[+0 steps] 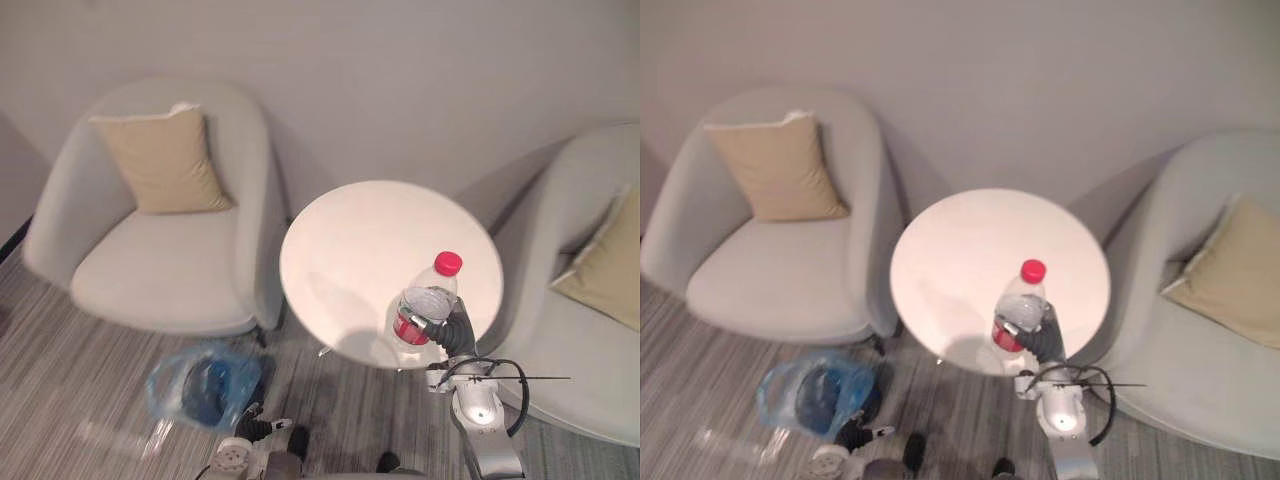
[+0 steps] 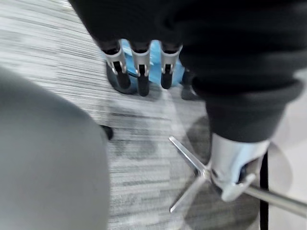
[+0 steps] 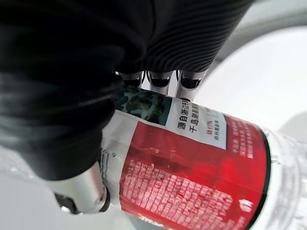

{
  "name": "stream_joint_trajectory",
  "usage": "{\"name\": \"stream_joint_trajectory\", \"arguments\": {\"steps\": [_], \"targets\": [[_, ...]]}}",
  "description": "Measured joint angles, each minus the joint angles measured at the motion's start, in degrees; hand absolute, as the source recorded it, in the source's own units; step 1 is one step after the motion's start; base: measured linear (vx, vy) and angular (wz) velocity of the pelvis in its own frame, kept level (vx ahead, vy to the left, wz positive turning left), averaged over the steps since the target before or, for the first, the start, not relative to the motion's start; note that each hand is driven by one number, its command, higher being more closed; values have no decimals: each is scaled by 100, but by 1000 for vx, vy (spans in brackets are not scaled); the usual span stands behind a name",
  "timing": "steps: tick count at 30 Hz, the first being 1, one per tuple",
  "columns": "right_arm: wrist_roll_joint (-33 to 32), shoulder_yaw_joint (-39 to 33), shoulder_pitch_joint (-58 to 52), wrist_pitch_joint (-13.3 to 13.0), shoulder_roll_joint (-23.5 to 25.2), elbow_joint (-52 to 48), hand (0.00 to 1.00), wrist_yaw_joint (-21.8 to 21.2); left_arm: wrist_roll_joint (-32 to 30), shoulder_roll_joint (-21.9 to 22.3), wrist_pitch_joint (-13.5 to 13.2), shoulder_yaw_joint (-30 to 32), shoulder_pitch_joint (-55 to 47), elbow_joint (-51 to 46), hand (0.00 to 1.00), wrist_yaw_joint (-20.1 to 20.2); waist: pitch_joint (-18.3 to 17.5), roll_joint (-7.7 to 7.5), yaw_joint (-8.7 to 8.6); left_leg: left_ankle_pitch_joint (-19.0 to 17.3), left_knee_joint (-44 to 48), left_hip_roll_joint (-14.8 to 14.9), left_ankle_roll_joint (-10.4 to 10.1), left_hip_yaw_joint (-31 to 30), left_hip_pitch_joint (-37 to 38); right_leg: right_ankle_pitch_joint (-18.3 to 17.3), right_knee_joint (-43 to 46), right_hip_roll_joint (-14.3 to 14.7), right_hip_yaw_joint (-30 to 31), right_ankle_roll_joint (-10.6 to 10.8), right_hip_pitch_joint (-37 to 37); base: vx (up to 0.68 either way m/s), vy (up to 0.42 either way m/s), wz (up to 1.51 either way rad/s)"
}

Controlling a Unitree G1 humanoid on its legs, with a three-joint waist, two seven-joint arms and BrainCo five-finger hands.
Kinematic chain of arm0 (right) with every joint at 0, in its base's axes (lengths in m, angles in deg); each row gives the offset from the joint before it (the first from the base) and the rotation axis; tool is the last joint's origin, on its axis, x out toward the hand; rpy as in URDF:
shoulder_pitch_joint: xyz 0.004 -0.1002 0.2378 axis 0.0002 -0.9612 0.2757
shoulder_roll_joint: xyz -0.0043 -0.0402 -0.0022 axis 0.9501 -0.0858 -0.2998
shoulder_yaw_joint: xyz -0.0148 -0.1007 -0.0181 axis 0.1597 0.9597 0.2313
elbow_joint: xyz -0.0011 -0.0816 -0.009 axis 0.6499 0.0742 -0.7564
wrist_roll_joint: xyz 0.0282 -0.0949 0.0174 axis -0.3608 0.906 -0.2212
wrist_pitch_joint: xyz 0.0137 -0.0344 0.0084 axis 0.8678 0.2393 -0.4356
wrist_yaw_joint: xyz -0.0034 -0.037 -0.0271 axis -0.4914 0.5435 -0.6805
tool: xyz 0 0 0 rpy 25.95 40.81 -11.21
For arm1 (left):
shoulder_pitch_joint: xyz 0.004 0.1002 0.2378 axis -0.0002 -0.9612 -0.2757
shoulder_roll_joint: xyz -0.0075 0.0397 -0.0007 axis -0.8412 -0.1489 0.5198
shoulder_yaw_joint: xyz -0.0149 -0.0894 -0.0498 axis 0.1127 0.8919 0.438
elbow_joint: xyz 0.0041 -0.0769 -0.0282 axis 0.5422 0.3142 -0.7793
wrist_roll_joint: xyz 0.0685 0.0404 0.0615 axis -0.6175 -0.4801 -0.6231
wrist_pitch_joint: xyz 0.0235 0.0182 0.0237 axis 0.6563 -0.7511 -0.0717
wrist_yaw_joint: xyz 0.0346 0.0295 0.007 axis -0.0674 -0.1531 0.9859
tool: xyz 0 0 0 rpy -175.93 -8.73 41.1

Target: Gather rubbish on tea table into small bin, then transfer packed bag to large trash can.

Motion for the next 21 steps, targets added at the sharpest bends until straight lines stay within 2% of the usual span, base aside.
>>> {"name": "stream_joint_trajectory", "arguments": {"steps": [1, 3, 4, 6, 7, 8, 10, 11, 15, 18, 19, 20, 21], "targets": [[1, 0, 85, 0, -17, 21, 100, 9, 3, 15, -1, 1, -18, -10, 0, -9, 0, -1, -1, 160, -262, 33, -9, 23, 66, 11, -7, -52, -131, -9, -17, -180, 6, 61], [3, -56, 238, -3, -5, 44, 100, 99, -57, 12, 1, 32, -11, 8, 0, -7, 2, -67, -63, -679, 859, 157, 483, 1350, -124, 11, 215, -338, -565, -78, -241, -134, 39, 71], [5, -122, 223, -6, -14, 44, 100, 146, -147, 18, 14, 30, -13, 52, 0, -15, -4, -69, -153, -917, 1203, 245, 559, 1926, -66, 35, 280, -459, -721, -43, -235, -61, 91, 91], [19, -268, 108, 18, -42, 60, 100, 260, -371, 75, 58, -3, -60, 142, 0, -46, -46, -2, -397, -1119, 968, 493, 349, 2700, 316, 94, 324, -608, -1160, 52, -192, -55, 134, 121], [42, -330, 79, 23, -91, 62, 100, 296, -450, 115, 72, -23, -66, 177, 0, -52, -52, 70, -427, -1130, 553, 503, 154, 2641, 453, 134, 335, -574, -1279, 110, -201, -73, 214, 109], [127, -373, 119, 52, -69, 198, 100, 334, -453, 78, 70, -24, -18, 178, 0, -50, -16, 9, -397, -935, 134, 331, 133, 2511, 601, 219, 308, -621, -1342, 155, -192, -83, 222, 79], [227, -334, 79, 83, 67, 315, 100, 325, -455, -6, 61, -43, -13, 164, 0, -55, -46, -169, -356, -693, -261, 100, 275, 2339, 692, 334, 249, -737, -1291, 182, -147, -78, 184, 62], [229, -257, 113, 80, 167, 402, 100, 322, -455, -18, 60, -42, -13, 168, 0, -54, -62, -207, -336, -649, -327, 2, 333, 2288, 725, 351, 215, -796, -1250, 196, -98, -78, 197, 37], [231, 74, 320, 94, 356, 757, 100, 204, -454, -6, 54, 130, -21, 187, 0, -83, -58, -200, -247, -535, -542, -196, 487, 2261, 871, 435, 200, -928, -966, 196, -69, -74, 144, 6], [228, 163, 302, 123, 353, 962, 100, 143, -458, -11, 51, 214, -21, 187, 0, -81, -23, -228, -217, -572, -574, -286, 498, 2144, 888, 314, 545, -1106, -995, 283, -102, -47, 28, 21], [227, 147, 279, 134, 329, 973, 100, 116, -460, -25, 49, 249, -21, 183, 0, -73, 35, -274, -266, -647, -517, -353, 557, 1953, 897, 71, 921, -1242, -900, 141, -106, -56, 12, 68], [225, 137, 235, 134, 322, 969, 100, 105, -460, -52, 58, 234, -21, 197, 0, -74, 78, -319, -359, -663, -466, -404, 581, 1735, 932, -147, 1280, -1292, -557, -229, -127, -38, 9, 96], [222, 82, 177, 134, 314, 947, 100, 103, -459, -79, 55, 228, -21, 201, 0, -63, 123, -387, -401, -677, -396, -450, 603, 1534, 936, -207, 1611, -1317, -136, -438, -186, 11, 30, 128]]}}
